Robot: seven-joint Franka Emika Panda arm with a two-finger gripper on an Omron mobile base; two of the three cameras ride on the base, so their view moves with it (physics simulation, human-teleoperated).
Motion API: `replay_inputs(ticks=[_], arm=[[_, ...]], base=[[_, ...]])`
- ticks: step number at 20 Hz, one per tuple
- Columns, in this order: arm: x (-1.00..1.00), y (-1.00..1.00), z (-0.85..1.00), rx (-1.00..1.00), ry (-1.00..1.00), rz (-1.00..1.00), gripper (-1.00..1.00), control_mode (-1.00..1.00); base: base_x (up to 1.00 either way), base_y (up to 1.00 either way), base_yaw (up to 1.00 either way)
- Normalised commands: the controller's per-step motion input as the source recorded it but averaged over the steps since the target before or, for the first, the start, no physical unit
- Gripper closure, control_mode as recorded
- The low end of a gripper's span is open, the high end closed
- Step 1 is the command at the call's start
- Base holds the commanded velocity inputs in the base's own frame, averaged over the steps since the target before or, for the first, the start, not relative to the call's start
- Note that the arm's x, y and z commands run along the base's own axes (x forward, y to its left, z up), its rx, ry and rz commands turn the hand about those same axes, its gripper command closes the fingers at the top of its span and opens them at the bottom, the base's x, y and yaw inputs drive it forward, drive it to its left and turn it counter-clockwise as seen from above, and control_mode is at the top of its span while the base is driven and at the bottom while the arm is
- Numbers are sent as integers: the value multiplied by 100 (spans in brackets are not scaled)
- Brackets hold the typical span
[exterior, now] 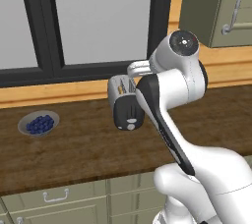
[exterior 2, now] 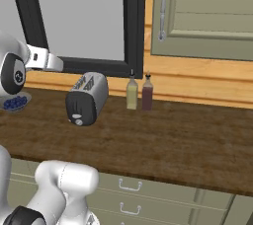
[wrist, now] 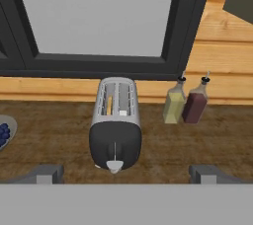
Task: Start the toaster. Once the lever pops up, take the bread to the plate on the dining counter.
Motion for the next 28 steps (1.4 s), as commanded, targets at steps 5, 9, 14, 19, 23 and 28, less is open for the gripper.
replay_inputs(ticks=[5,9,14,19,23,28], arm=[[0,0,0,0,0,0,-100,-100],[0,0,0,0,0,0,-100,-100],[0,0,0,0,0,0,-100,-100],[0,0,0,0,0,0,-100,-100],[0,0,0,0,0,0,-100,-100],[0,0,0,0,0,0,-100,-100]], base=[[0,0,0],[0,0,0],[0,0,0],[0,0,0],[0,0,0],[0,0,0]])
